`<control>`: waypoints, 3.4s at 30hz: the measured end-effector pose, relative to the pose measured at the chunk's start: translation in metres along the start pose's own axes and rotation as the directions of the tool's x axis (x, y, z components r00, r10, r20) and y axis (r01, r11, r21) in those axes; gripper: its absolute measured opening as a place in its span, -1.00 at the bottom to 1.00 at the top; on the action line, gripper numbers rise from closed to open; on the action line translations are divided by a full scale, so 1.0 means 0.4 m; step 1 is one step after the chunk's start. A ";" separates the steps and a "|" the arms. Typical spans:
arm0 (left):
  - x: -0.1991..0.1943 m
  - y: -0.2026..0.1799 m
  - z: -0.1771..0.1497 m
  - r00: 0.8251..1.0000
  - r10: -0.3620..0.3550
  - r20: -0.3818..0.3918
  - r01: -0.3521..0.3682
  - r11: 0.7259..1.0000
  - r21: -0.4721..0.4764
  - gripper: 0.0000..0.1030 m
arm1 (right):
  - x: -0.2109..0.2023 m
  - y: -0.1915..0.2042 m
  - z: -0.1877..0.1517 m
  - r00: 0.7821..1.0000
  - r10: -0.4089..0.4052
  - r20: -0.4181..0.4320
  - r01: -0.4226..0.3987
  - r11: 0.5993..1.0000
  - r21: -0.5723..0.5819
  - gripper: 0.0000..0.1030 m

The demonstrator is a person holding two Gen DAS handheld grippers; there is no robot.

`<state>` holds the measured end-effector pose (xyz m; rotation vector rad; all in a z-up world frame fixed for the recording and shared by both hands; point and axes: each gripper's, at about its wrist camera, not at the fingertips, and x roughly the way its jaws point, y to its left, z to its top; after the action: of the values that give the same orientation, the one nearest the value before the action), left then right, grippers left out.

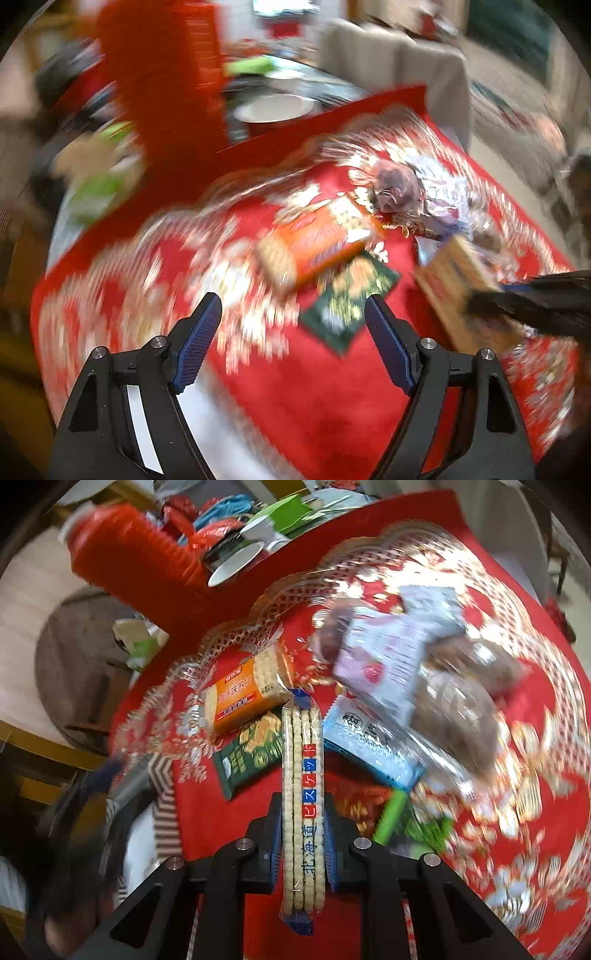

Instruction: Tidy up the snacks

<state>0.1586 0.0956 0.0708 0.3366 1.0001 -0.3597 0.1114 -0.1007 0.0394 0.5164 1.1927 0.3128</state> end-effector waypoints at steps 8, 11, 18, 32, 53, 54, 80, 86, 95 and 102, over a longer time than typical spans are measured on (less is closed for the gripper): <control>0.199 -0.051 0.112 0.981 -0.113 -0.156 0.157 0.938 0.311 0.56 | -0.065 -0.091 -0.069 0.994 0.108 -0.009 -0.107 0.991 0.081 -0.65; 0.239 -0.041 0.131 0.977 -0.107 -0.184 0.163 0.932 0.324 0.57 | -0.073 -0.105 -0.076 0.994 0.113 -0.004 -0.112 0.989 0.099 -0.64; 0.228 -0.031 0.117 0.973 -0.144 -0.183 0.187 0.952 0.244 0.06 | -0.094 -0.104 -0.081 0.990 0.138 0.022 -0.140 0.986 0.093 -0.65; 0.017 -0.126 -0.032 0.988 -0.141 -0.063 0.143 0.989 0.025 0.03 | -0.068 -0.107 -0.088 0.998 -0.047 0.036 0.045 0.997 0.059 -0.57; -0.147 -0.094 -0.201 0.995 -0.100 -0.028 0.096 0.986 -0.134 0.04 | 0.064 0.112 -0.158 0.912 -0.405 0.069 0.407 0.913 -0.011 0.23; -0.148 -0.092 -0.207 0.994 -0.101 -0.029 0.096 0.986 -0.137 0.04 | 0.068 0.119 -0.157 0.906 -0.418 0.068 0.419 0.908 -0.011 0.23; -0.213 -0.111 -0.272 0.998 -0.001 -0.061 -0.016 0.958 -0.287 0.04 | 0.133 0.164 -0.201 0.881 -0.471 0.041 0.462 0.841 -0.281 0.06; -0.207 -0.136 -0.278 0.996 0.015 -0.084 -0.041 0.946 -0.323 0.03 | 0.013 0.076 -0.209 0.987 -0.159 0.000 0.156 0.968 -0.199 0.03; -0.188 -0.235 -0.274 0.993 0.012 -0.117 -0.051 0.941 -0.334 0.03 | -0.140 -0.019 -0.214 0.999 -0.003 0.050 0.010 0.990 -0.141 0.04; -0.249 -0.254 -0.265 0.988 0.119 -0.097 -0.145 0.929 -0.340 0.03 | -0.169 -0.051 -0.211 0.998 0.036 0.045 -0.029 0.989 -0.146 0.04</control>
<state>-0.0145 0.0648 0.0925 0.0965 1.0867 -0.0442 0.0080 -0.1331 0.0592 0.4144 1.1073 0.4105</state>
